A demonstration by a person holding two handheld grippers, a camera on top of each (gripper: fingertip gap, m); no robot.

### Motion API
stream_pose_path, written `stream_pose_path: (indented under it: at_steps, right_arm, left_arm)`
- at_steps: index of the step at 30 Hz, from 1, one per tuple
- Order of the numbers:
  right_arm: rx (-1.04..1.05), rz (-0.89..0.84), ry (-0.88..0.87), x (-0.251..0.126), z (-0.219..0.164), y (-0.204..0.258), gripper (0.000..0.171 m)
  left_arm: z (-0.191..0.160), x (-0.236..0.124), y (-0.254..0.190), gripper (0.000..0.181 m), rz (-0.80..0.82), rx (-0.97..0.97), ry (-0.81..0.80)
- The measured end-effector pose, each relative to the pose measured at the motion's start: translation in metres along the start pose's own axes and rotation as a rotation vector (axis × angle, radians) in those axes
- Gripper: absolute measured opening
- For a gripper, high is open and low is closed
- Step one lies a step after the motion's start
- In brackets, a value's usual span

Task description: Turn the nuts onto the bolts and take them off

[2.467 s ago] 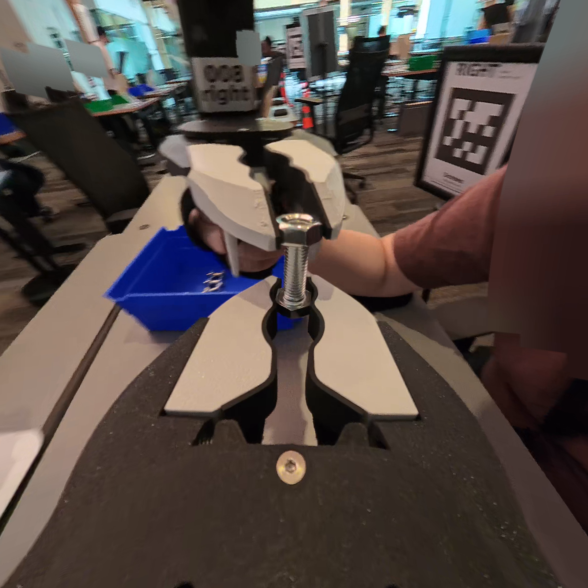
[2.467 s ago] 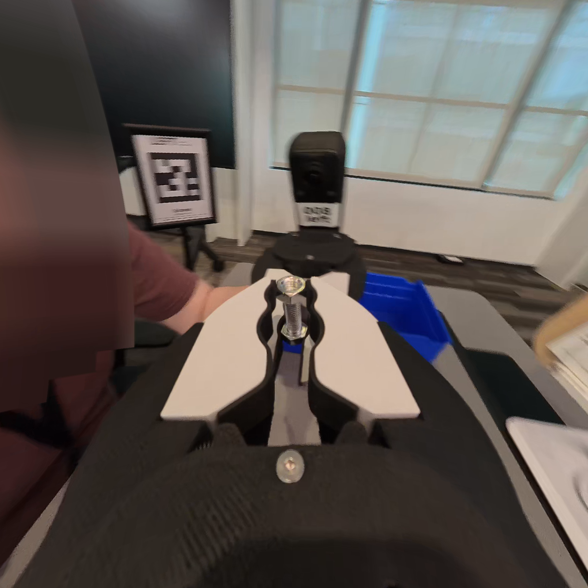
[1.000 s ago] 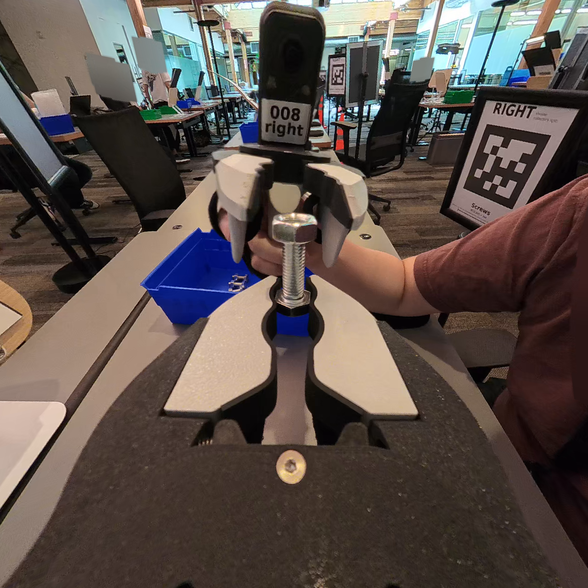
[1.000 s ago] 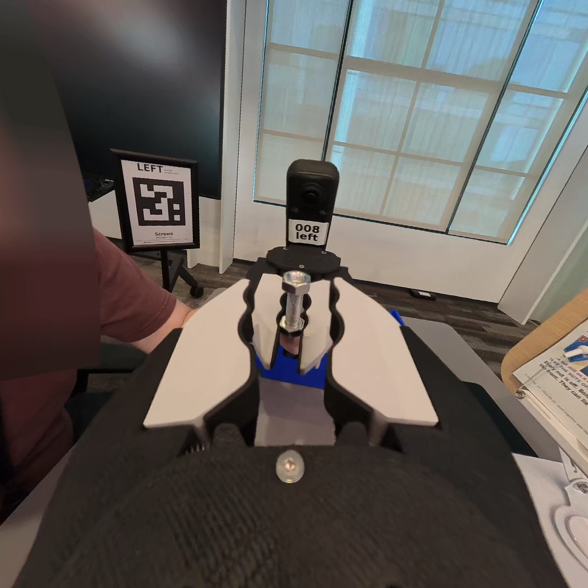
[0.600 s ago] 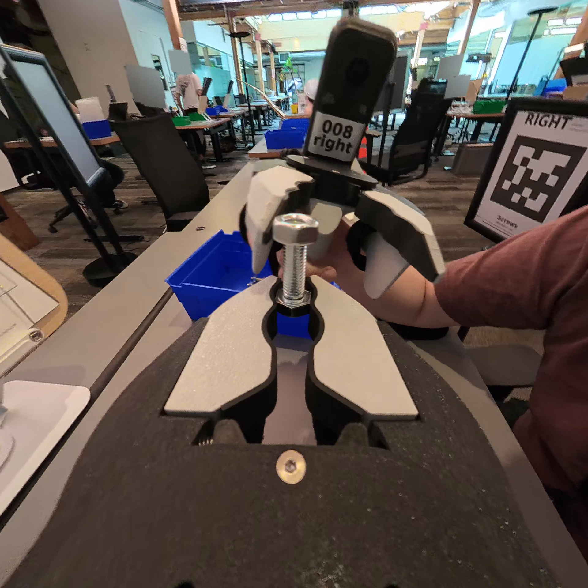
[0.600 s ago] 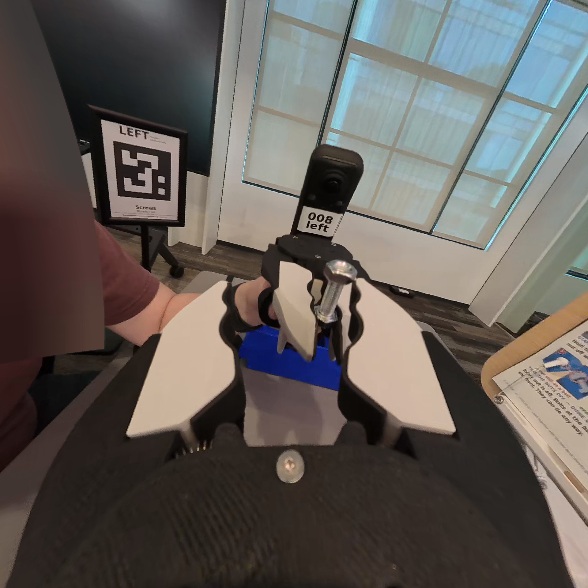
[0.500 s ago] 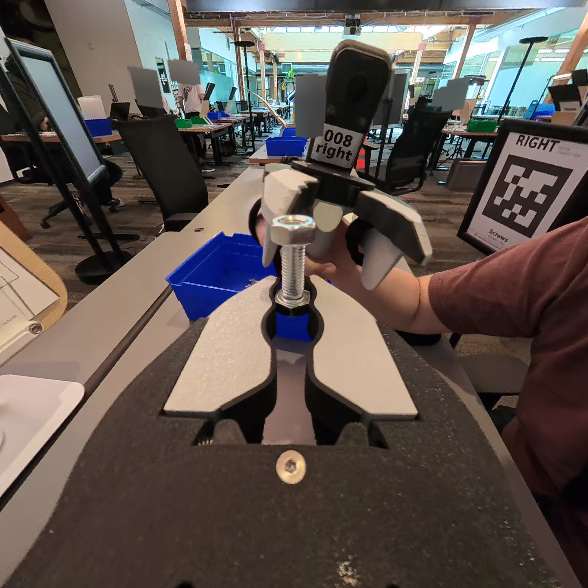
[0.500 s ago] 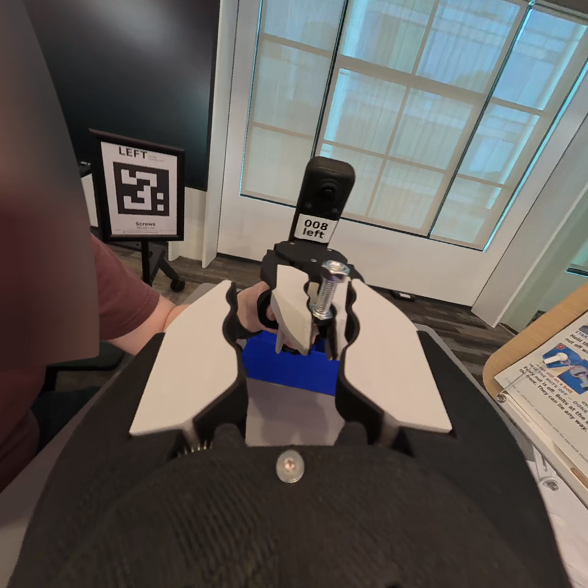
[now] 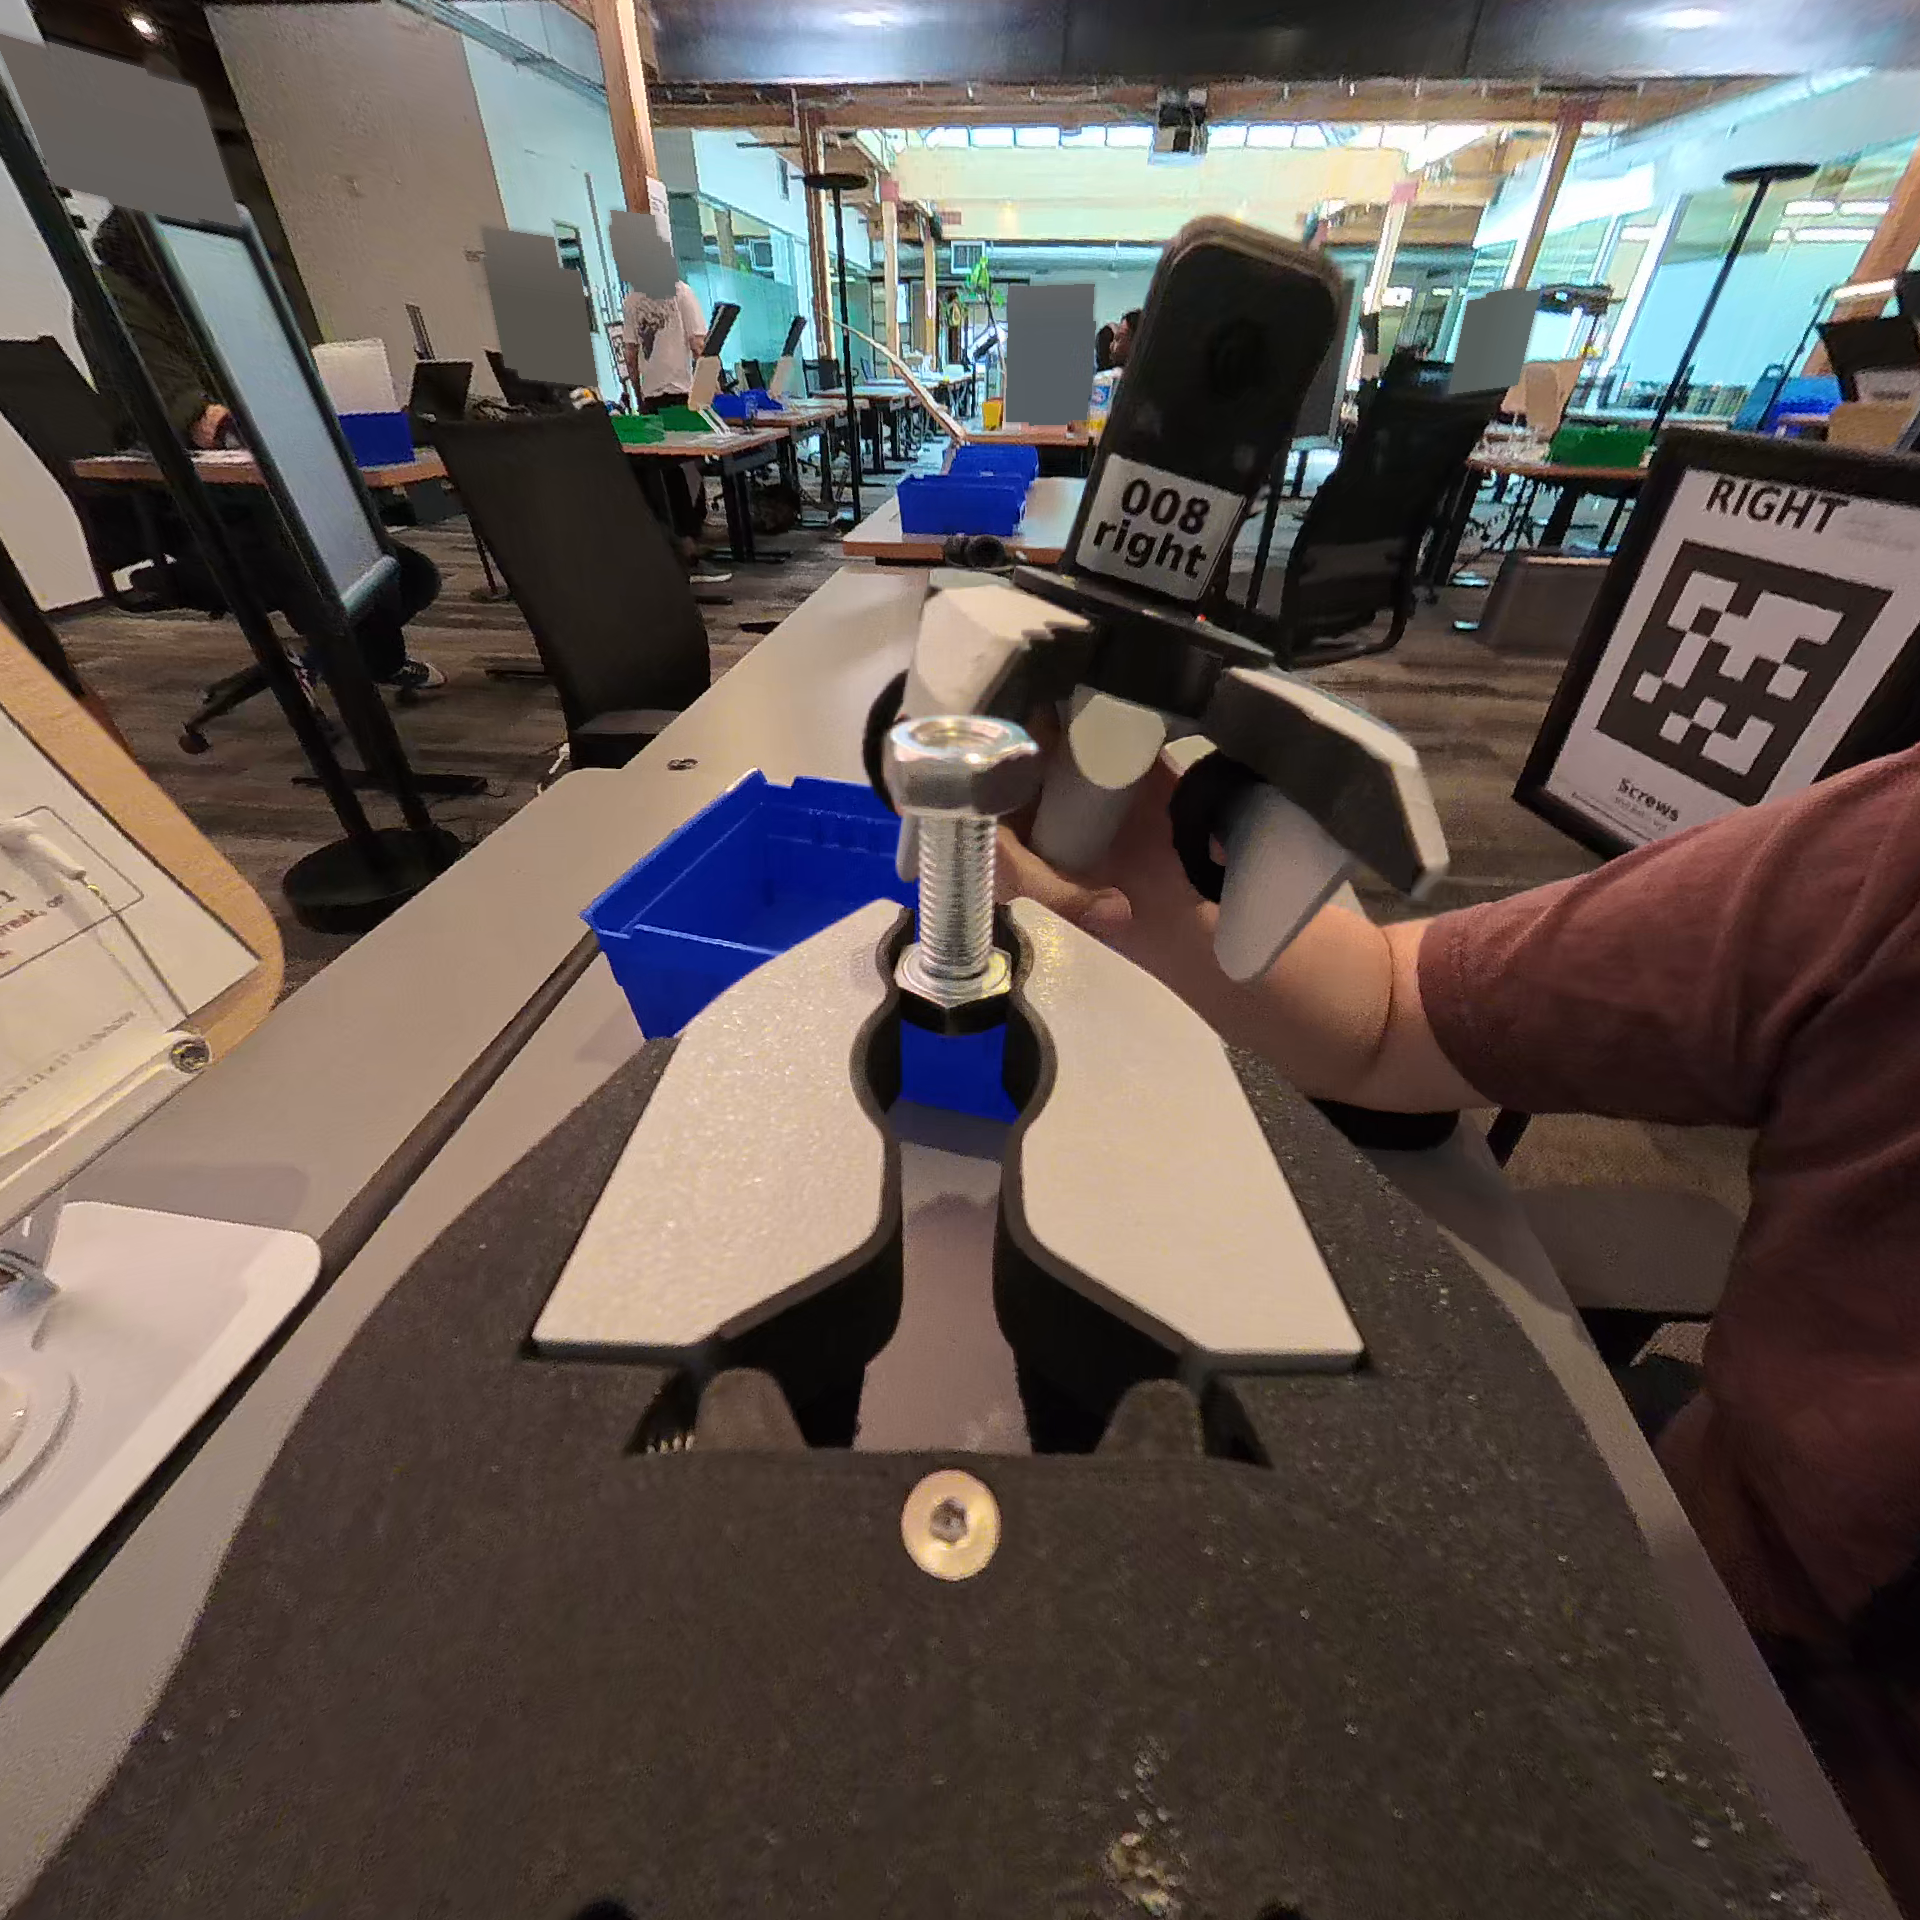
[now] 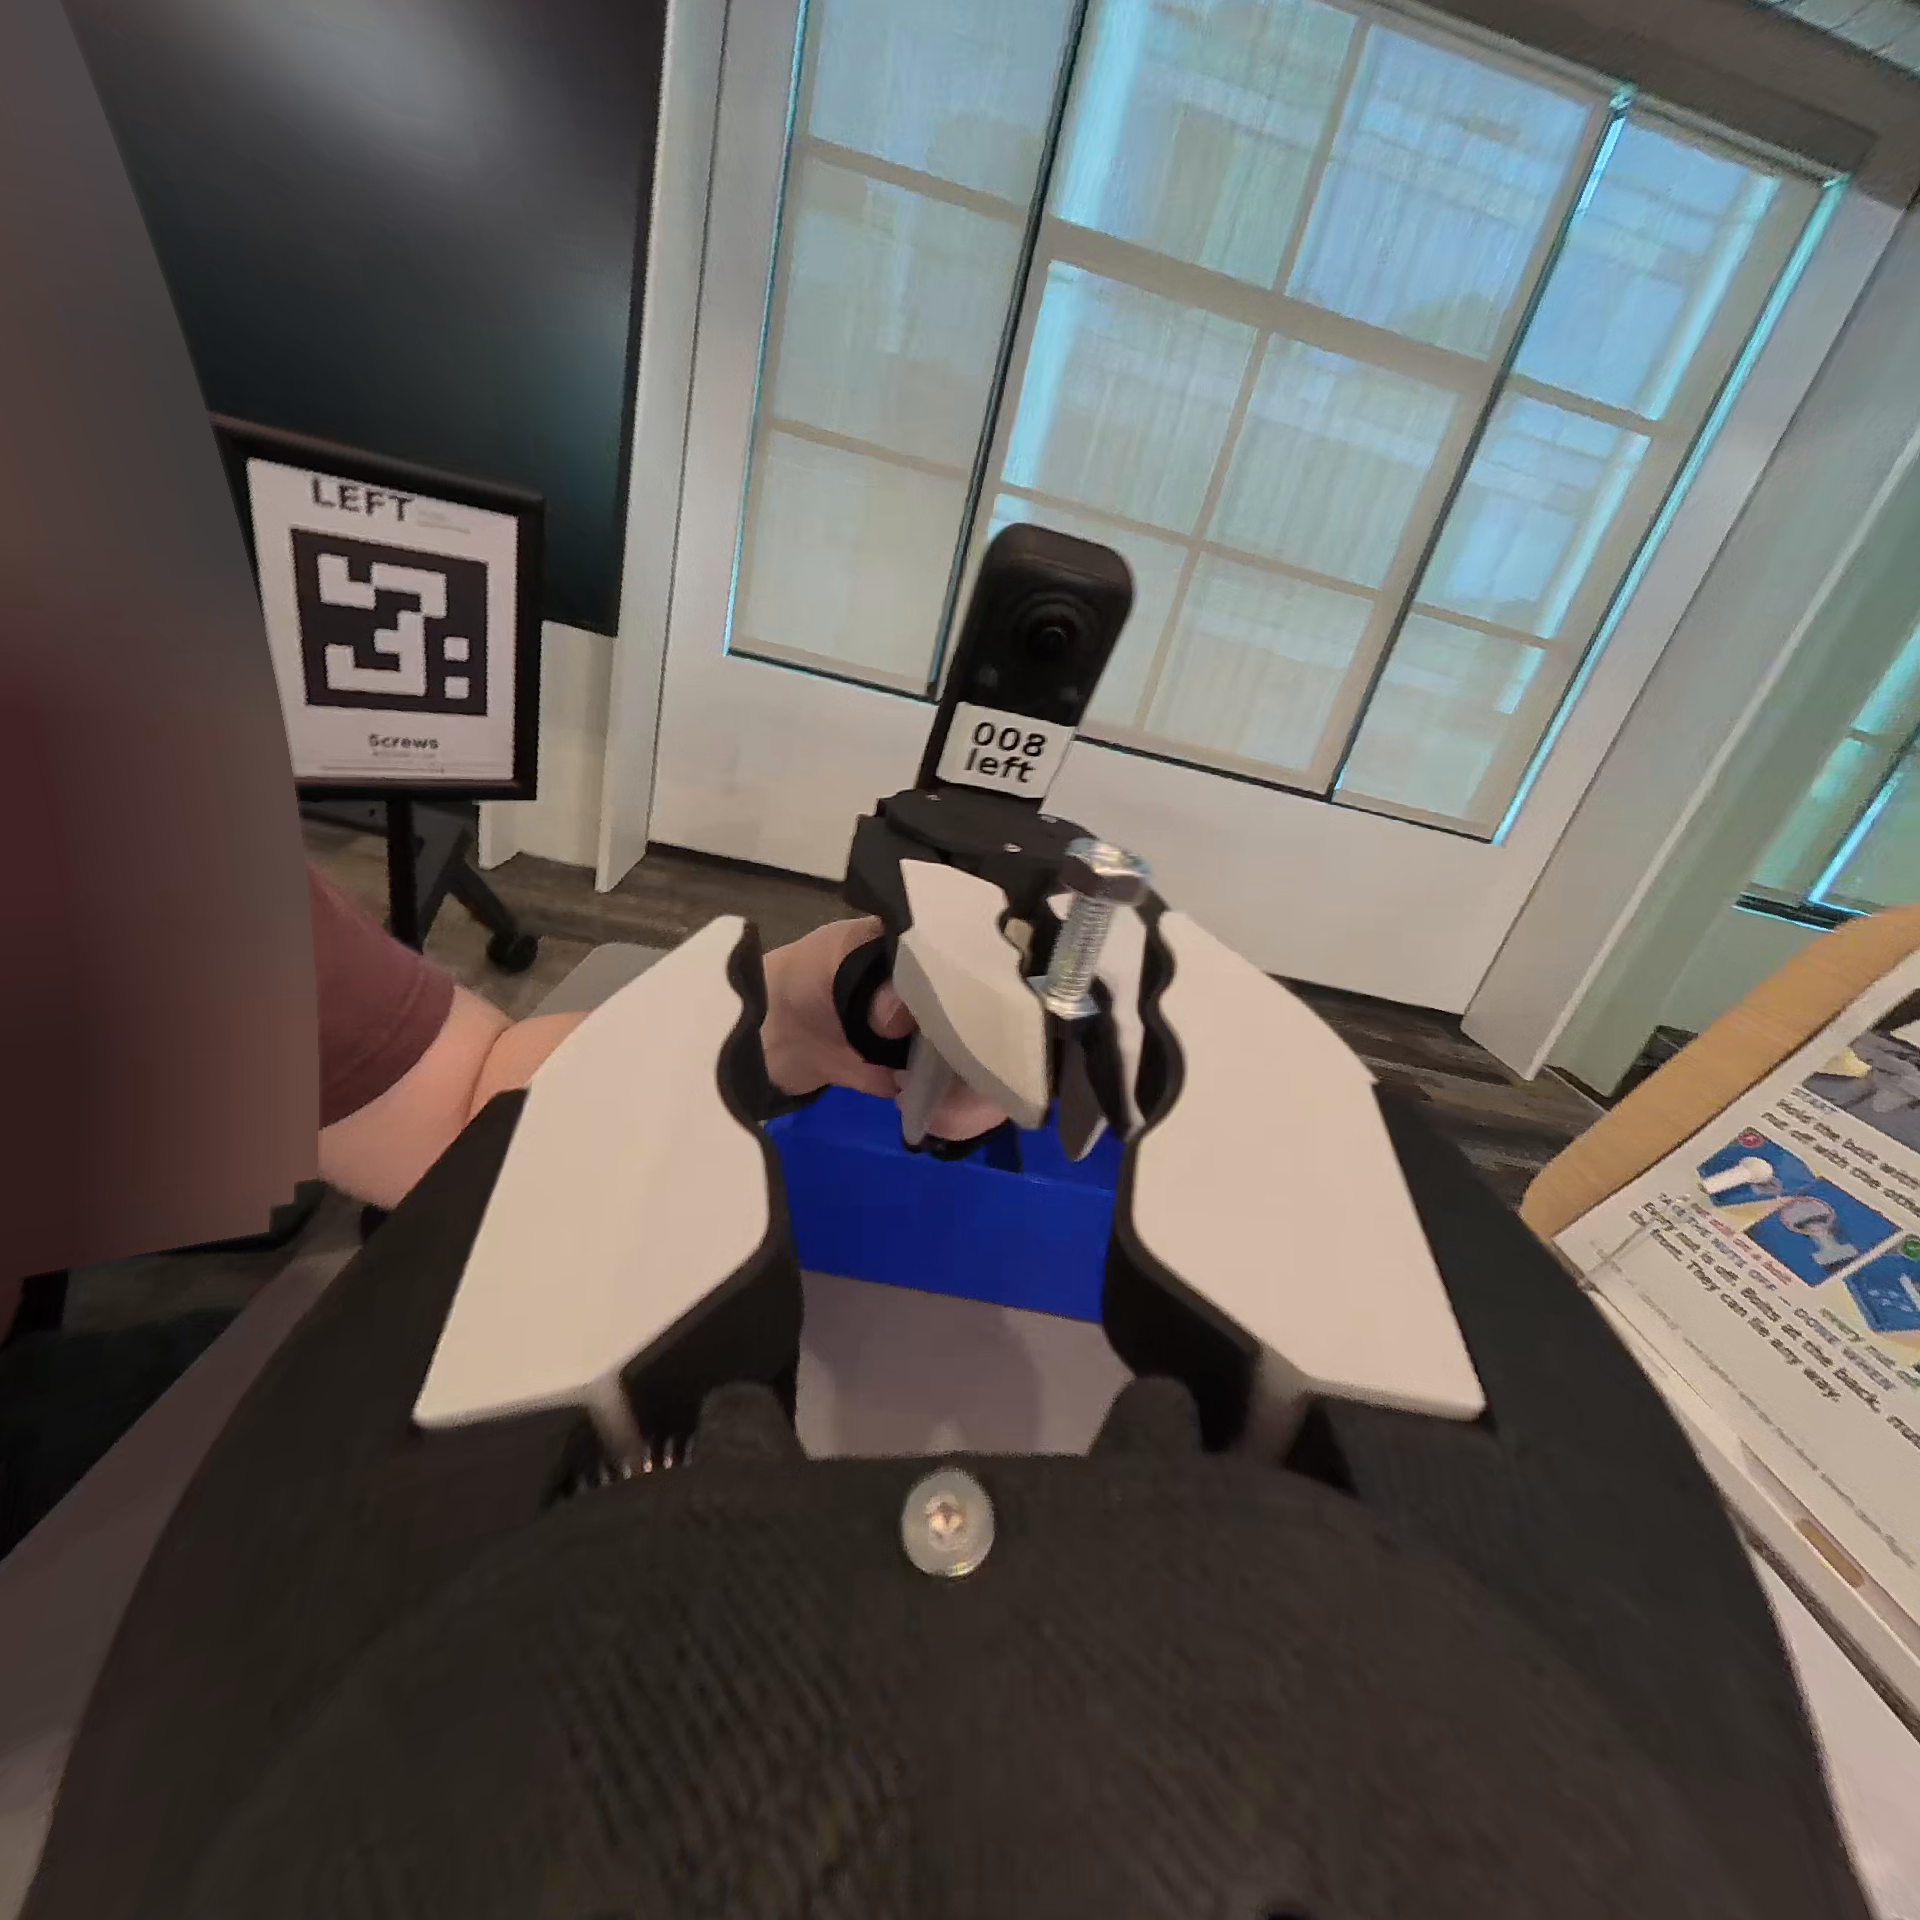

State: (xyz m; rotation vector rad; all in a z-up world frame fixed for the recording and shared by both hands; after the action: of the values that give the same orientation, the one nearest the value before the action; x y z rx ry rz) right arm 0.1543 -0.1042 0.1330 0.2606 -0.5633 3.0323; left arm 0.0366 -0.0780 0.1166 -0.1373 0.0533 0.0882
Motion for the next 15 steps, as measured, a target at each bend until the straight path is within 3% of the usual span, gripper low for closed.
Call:
stream_pose_path:
  at_steps: [6,9,10,11,15]
  right_arm:
    - [0.026,0.007,-0.011,0.009,-0.007,0.003,0.077]
    - [0.005,0.031,0.016,0.008,-0.004,0.007,0.081]
    - [-0.012,0.016,0.036,0.006,-0.003,0.005,0.077]
    - [-0.019,0.03,0.037,0.002,-0.001,0.005,0.06]
    - [0.013,-0.026,-0.003,-0.004,0.003,-0.003,0.066]
  left_arm:
    - [-0.012,0.023,-0.017,0.014,-0.098,0.039,0.097]
    - [-0.01,0.019,-0.009,0.014,-0.053,0.011,0.059]
    - [-0.007,0.013,-0.004,0.014,-0.026,0.0,0.037]
    - [-0.004,0.007,0.001,0.014,0.008,-0.016,0.014]
    - [-0.001,-0.002,0.005,0.014,-0.018,-0.047,-0.009]
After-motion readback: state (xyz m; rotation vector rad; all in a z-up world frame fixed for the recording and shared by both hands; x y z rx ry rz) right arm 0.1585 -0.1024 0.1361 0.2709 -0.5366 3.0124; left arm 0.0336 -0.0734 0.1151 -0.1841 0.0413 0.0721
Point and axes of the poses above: each gripper's, where its closed fingertips meet, x out along the fingers, z out of its top, y = z × x across the jaws, the point moved 7 cm from there along -x, back along the fingers, and after that the axes turned 7 degrees about -x, right-handed, at the moved point
